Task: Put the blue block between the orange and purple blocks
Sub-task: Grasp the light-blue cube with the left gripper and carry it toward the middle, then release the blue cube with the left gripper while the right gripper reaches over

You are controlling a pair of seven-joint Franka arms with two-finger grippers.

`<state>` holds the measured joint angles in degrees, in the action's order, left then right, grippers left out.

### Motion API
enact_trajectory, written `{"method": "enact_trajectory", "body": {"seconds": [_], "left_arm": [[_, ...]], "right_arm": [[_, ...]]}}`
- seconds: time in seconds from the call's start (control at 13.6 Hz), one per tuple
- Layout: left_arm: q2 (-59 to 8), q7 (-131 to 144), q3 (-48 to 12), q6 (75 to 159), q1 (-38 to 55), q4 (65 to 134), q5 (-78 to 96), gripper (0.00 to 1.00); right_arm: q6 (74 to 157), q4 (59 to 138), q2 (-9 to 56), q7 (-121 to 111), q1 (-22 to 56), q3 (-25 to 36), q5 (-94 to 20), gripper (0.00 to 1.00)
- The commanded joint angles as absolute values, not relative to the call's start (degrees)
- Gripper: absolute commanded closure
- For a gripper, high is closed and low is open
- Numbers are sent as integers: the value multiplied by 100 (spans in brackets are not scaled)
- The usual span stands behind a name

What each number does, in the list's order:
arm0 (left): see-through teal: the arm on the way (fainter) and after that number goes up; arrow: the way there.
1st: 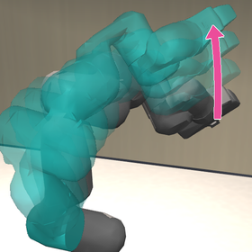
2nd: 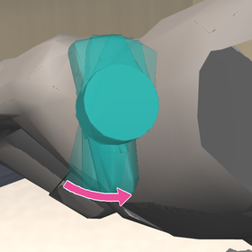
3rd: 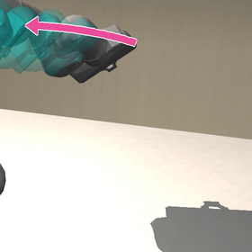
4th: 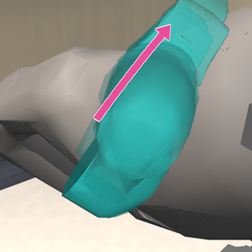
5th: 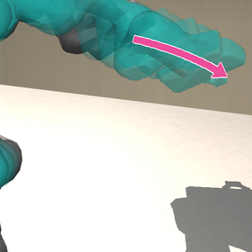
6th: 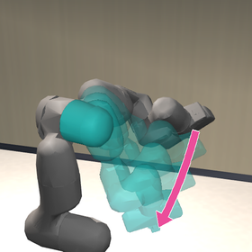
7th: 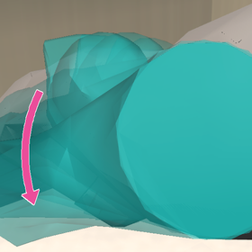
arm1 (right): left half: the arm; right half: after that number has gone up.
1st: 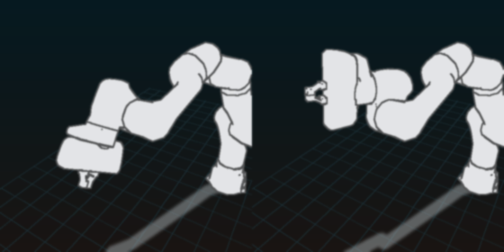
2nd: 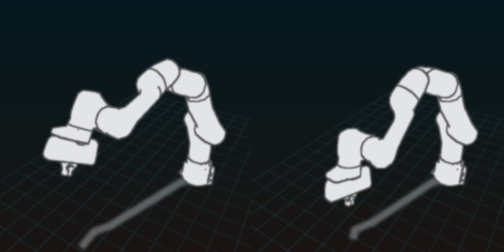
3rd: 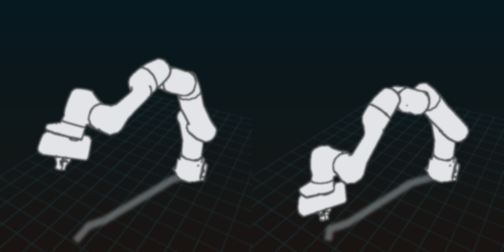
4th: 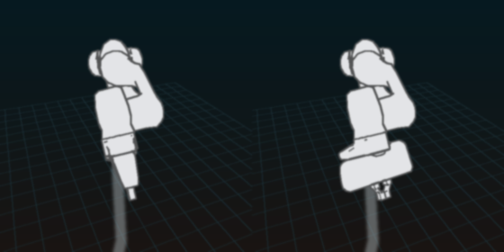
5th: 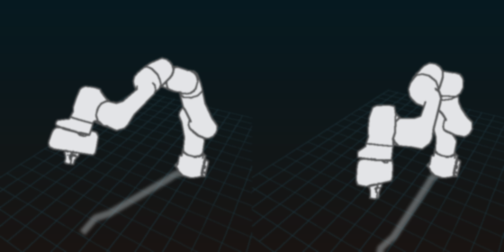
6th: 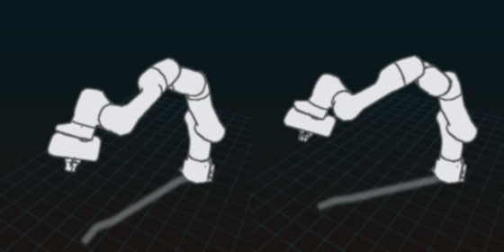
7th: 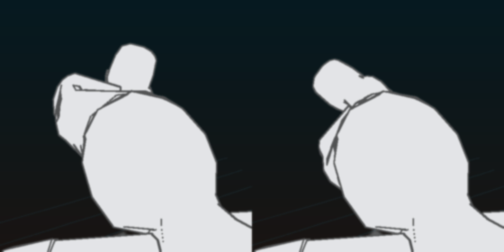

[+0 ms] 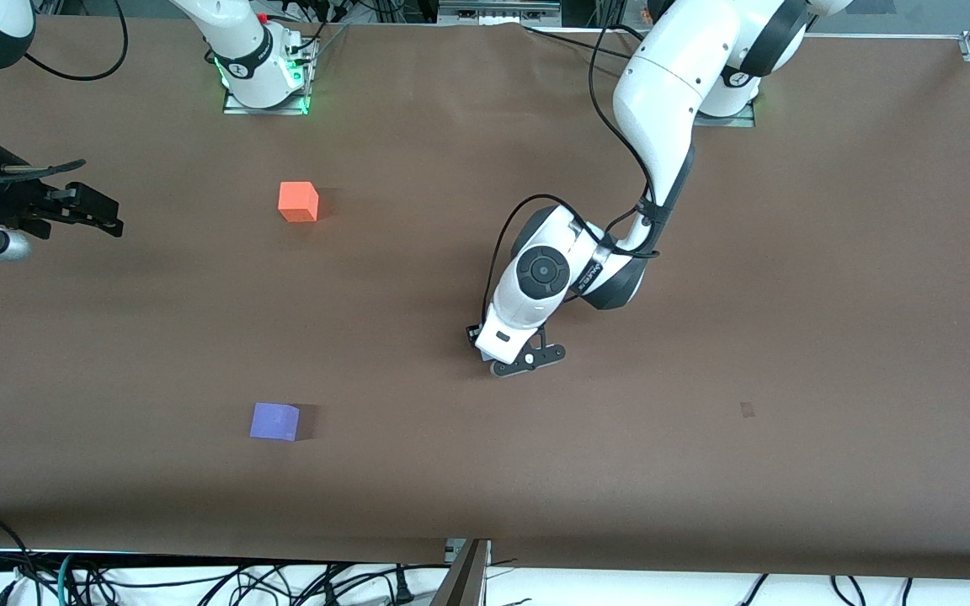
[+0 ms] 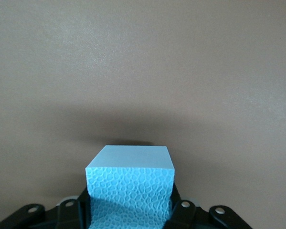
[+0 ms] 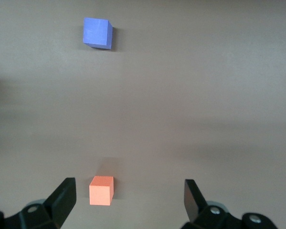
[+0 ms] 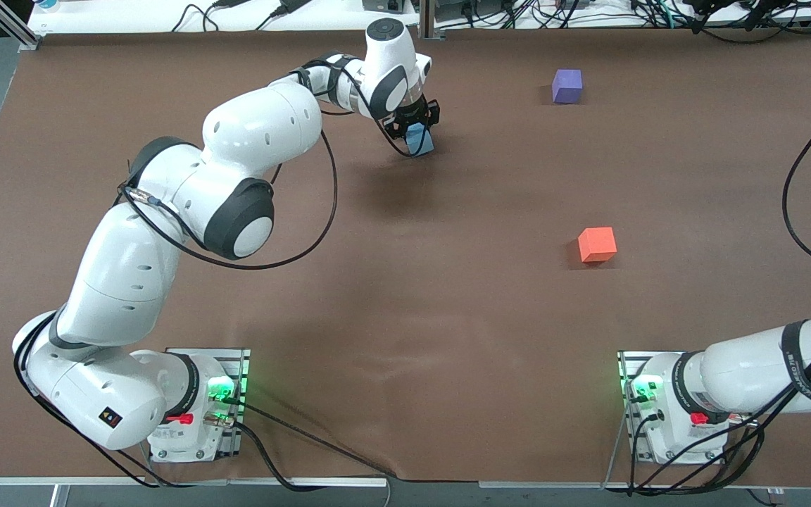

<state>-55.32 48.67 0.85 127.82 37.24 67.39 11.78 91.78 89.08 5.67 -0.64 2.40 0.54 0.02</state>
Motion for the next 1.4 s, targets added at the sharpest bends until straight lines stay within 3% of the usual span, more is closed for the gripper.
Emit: {"method": "enact_trajectory", "body": {"seconds": [0.0,0.07,0.44,0.89,0.96,1.33], "left_arm": [[-5555,4852,158,12753,3727,6618,846,17],[-5520,4843,158,12727,3692,6627,565,0],[-5020,4721,149,12298,3113,6636,395,0],[-3659,3494,158,10409,1997,6854,360,0],[-3152,3333,141,10319,1664,7186,430,0],[83,2541,105,9984,486,10146,484,0]], "right_arm": [[9167,8771,729,-53,246,35,9,0],[9176,8771,764,-53,246,35,0,0],[9422,8780,888,-70,378,26,17,0],[9413,8833,1283,-36,351,53,18,0],[9491,8798,1457,-9,378,35,-52,0],[10247,8666,2222,1220,1097,9,-97,0]]}}
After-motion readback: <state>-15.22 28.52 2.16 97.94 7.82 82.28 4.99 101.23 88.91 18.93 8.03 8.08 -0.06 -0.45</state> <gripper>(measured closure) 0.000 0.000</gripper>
